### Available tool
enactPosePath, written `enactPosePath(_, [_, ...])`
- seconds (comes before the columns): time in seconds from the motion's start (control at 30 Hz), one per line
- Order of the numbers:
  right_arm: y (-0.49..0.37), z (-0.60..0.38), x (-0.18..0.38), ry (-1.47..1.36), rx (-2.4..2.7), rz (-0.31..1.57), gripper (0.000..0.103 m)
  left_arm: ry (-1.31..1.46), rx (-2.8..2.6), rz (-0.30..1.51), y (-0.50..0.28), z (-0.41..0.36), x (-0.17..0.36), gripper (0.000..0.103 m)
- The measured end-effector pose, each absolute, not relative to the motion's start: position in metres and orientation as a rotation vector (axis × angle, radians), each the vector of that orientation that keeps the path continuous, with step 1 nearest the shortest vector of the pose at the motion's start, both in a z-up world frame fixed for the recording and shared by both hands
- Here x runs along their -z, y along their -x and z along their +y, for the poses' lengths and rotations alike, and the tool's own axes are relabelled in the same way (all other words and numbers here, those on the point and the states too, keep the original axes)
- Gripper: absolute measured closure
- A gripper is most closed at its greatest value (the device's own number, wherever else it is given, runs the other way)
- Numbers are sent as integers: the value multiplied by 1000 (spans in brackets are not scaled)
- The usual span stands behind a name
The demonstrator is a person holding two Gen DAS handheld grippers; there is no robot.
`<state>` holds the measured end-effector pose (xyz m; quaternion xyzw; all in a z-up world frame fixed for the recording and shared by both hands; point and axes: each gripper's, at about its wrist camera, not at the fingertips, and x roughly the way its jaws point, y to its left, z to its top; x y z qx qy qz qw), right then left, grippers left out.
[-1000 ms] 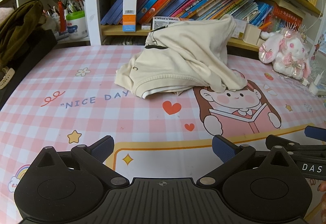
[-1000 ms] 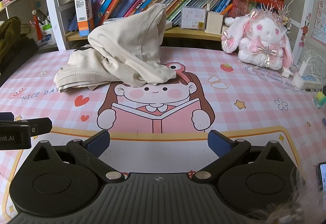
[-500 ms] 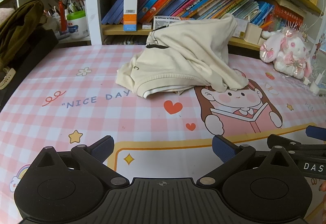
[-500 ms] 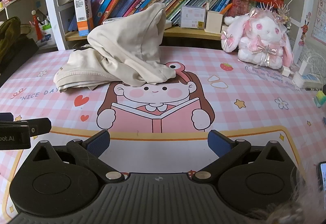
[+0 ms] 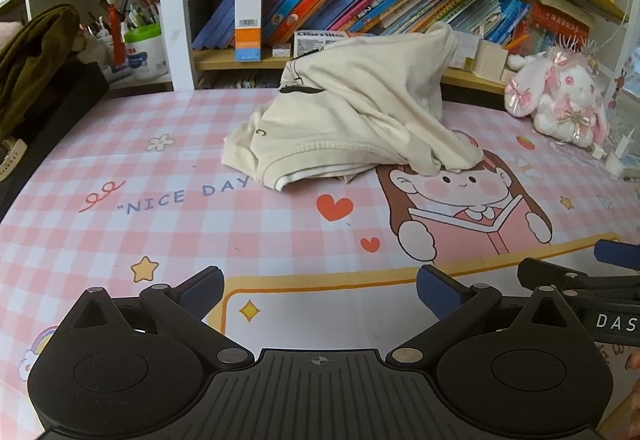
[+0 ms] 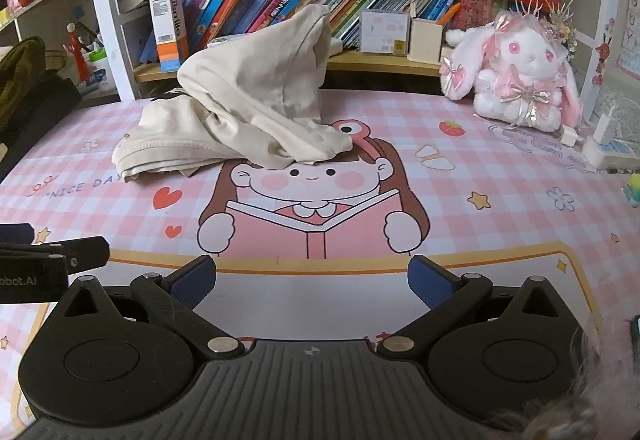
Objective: Fold clothes
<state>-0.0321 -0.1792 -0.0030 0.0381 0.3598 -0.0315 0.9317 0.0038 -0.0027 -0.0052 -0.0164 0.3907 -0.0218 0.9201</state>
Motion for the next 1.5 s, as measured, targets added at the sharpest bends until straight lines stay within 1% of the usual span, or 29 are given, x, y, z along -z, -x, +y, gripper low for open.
enactPosePath(0.27, [32, -177, 2, -70, 40, 733, 0, 55, 73, 813, -4, -3, 8, 0])
enactPosePath(0.37, [33, -179, 2, -73, 34, 727, 0, 85, 107, 782, -1, -2, 5, 0])
enactPosePath(0.57, [33, -186, 1, -101, 32, 718, 0, 56, 78, 735, -1, -5, 0, 0])
enactPosePath(0.73, [28, -192, 6, -113, 30, 736, 0, 36, 50, 748, -8, -3, 5, 0])
enactPosePath(1.0, [17, -199, 13, -80, 32, 735, 0, -79, 106, 781, -32, 2, 17, 0])
enactPosePath(1.4, [-5, -195, 8, 51, 40, 689, 0, -209, 180, 712, -66, -3, 26, 1])
enactPosePath(1.5, [-8, -193, 8, 37, 32, 668, 0, -256, 205, 691, -74, -7, 29, 1])
